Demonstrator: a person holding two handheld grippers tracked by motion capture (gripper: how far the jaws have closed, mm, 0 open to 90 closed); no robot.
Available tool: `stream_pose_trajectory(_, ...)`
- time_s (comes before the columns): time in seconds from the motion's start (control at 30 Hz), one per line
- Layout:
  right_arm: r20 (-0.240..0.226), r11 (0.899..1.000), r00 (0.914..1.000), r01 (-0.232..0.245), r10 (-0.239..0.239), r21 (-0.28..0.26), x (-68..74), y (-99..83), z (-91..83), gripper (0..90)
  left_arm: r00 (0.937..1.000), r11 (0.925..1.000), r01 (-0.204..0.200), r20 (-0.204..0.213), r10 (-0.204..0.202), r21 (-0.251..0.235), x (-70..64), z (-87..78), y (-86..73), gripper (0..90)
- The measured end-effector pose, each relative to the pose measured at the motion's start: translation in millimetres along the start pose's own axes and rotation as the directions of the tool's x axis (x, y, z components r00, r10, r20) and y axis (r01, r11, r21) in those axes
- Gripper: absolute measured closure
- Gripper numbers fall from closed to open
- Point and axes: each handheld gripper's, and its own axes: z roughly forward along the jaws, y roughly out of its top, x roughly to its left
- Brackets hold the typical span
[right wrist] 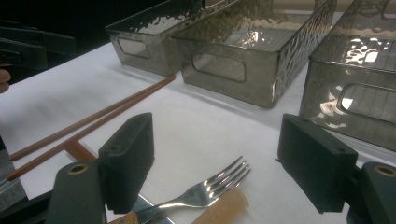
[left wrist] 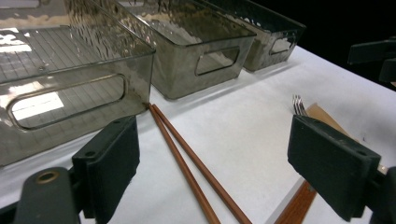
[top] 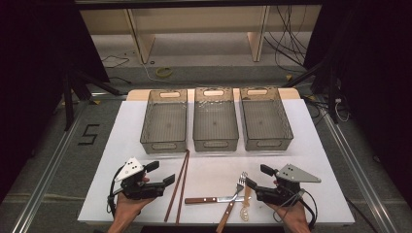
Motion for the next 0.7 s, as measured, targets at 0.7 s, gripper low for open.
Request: stream_pose_trajectory(0.7, -0.013, 1.000, 0.9998, -0.011, 0.011, 0.016, 0.0, 0.9, 1.8, 28.2, 0.9987, 0.9805, -0.023, -0.040, 0.032, 0.195, -9.9, 10.1, 12.5, 18.7)
